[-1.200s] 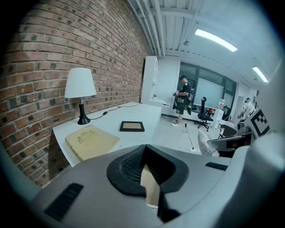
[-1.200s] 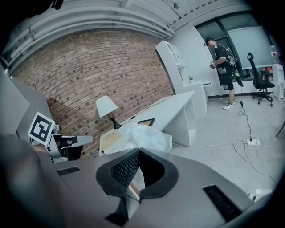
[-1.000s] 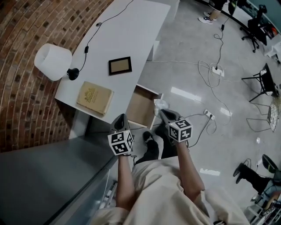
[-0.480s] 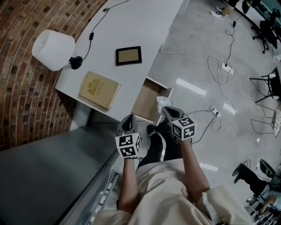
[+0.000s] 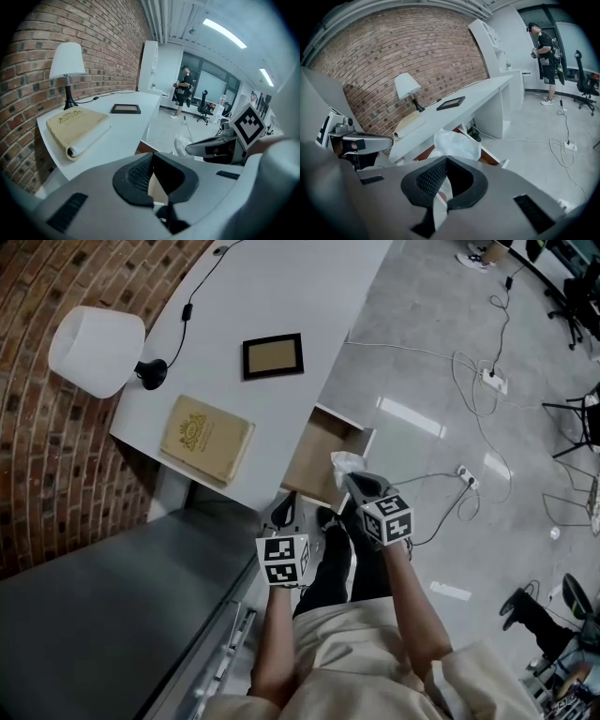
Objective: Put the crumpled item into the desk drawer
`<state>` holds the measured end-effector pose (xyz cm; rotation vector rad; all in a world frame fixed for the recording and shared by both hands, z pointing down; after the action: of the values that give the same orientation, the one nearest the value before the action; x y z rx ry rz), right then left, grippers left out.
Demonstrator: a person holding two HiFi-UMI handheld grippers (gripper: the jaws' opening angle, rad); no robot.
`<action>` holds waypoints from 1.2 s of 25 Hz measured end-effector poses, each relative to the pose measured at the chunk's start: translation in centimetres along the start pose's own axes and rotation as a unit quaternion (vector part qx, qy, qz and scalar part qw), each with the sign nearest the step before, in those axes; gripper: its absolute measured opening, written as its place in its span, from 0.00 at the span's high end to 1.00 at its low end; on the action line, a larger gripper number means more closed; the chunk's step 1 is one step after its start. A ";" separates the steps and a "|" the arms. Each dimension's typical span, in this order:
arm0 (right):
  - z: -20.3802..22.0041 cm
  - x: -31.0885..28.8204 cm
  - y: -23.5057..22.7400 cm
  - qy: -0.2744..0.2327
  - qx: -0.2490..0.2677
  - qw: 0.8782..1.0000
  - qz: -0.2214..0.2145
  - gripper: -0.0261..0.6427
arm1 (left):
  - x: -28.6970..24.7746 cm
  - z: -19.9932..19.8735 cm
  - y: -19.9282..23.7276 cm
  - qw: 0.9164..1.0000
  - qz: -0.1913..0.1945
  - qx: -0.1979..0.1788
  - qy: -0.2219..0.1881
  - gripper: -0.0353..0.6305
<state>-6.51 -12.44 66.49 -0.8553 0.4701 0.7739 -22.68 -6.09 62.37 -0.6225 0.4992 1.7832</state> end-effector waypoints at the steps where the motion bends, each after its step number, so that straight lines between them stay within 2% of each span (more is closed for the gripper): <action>1: 0.2 -0.5 -0.3 -0.001 -0.006 1.000 0.001 0.92 | -0.4 0.2 -0.1 1.000 0.003 0.000 0.002 0.92; 8: 2.2 -3.5 -2.5 0.004 -0.037 0.999 0.003 0.92 | -3.4 2.5 -2.1 0.999 0.030 -0.008 0.022 0.92; 15: 3.8 -5.5 -4.6 0.018 -0.027 0.999 0.006 0.92 | -6.9 5.3 -3.7 0.998 0.051 0.008 0.039 0.92; 26: 6.4 -11.6 -6.6 0.015 -0.043 0.999 0.006 0.92 | -11.8 8.8 -3.4 0.998 0.040 0.003 0.052 0.92; 30: 6.6 -14.0 -6.2 0.018 -0.068 0.998 -0.008 0.92 | -13.3 9.9 -2.7 0.998 0.036 0.006 0.054 0.92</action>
<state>-10.25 -15.47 82.42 -0.9993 0.4462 0.7835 -18.56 -8.99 78.42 -0.7029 0.6133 1.8194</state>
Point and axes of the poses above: the fingertips, and each gripper's own axes: x backward along the fingers, y to its left, z out of its underside, the point moved 5 cm from there along x, backward along the fingers, and after that the axes turned 11 degrees about -x, right-handed, at the moved point
